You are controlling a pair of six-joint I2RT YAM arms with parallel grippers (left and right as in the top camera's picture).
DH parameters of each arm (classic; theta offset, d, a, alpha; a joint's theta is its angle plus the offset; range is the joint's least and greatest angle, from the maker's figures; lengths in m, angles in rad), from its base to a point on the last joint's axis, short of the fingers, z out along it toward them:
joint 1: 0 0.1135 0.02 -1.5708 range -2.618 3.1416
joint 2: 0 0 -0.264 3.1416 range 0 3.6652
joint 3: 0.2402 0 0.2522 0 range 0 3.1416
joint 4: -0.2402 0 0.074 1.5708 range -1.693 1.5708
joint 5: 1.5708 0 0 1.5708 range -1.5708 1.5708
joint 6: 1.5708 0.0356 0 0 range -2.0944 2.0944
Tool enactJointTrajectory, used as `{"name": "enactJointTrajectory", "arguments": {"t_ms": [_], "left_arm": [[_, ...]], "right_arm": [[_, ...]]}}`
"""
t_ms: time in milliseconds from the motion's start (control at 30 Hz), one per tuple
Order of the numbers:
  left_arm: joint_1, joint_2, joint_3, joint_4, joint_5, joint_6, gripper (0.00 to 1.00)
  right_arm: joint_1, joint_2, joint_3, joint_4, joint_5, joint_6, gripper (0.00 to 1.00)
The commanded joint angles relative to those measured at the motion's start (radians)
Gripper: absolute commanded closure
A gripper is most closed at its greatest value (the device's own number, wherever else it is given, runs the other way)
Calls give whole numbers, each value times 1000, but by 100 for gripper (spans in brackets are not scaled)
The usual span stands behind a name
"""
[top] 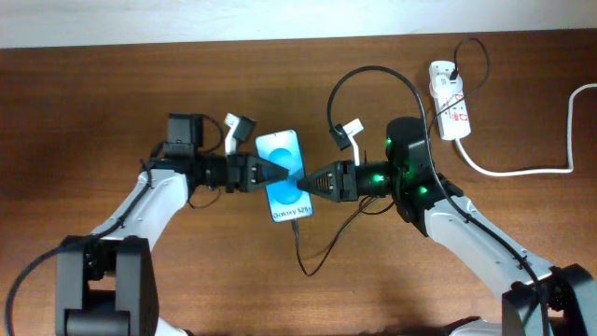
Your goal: Plug charger to phone and switch on socket
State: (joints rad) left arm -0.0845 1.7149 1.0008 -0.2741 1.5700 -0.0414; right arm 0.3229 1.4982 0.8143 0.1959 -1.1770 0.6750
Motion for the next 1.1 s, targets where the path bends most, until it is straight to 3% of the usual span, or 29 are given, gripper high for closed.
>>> {"name": "enactJointTrajectory", "arguments": {"t_ms": [0, 133, 233, 433, 533, 767, 1067], "left_arm": [[44, 3, 1, 105, 4, 26, 100], [53, 3, 3, 233, 5, 23, 100], [53, 2, 3, 352, 4, 8, 100], [56, 2, 3, 586, 4, -217, 100], [58, 2, 3, 641, 4, -315, 100], [98, 2, 3, 640, -6, -407, 100], [100, 2, 2, 640, -24, -529, 100]], "right_arm": [[-3, -26, 24, 0, -64, -45, 50], [-3, -26, 24, 1, -95, -86, 34], [-3, -26, 24, 1, -95, -116, 31], [-5, -26, 24, 1, -79, -118, 26], [-4, -26, 24, -38, -75, -168, 26], [14, -26, 24, -251, -36, -375, 27], [132, -26, 24, -238, 208, -375, 43]]}}
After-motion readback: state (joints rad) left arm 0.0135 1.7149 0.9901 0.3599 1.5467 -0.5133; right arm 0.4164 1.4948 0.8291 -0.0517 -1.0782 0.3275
